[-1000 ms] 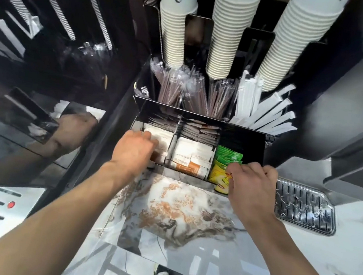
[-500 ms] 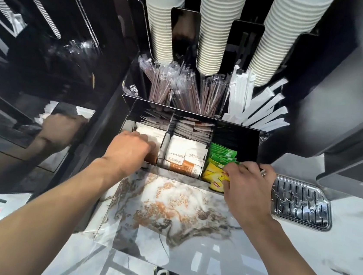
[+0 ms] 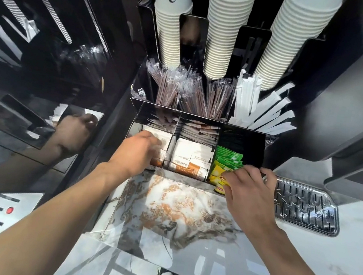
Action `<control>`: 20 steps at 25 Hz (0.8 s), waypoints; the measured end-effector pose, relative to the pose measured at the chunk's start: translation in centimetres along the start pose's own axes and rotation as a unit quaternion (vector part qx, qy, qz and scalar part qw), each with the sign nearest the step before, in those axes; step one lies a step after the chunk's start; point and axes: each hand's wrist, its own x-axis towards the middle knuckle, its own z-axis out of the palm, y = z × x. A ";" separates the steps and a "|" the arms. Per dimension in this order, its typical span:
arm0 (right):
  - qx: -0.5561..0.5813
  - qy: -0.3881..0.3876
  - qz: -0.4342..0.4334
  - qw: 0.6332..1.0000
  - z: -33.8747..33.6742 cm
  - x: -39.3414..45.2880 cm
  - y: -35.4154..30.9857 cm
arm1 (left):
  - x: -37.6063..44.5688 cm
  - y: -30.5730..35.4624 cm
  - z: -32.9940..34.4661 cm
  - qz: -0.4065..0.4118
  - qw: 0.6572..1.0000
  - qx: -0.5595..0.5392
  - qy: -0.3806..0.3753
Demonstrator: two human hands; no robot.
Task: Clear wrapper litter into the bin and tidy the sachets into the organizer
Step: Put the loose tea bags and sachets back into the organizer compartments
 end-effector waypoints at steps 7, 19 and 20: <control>0.003 0.031 0.017 0.999 0.5 -0.8 -0.1 | 0.0 0.6 0.0 -0.130 0.983 -0.127 0.008; -0.002 0.022 0.047 0.999 0.3 -0.2 -0.3 | -0.7 0.4 -0.3 -0.056 0.996 0.065 0.007; 0.000 0.020 0.048 0.999 0.2 -0.1 -0.3 | -0.9 0.4 -0.3 -0.042 0.995 0.088 0.003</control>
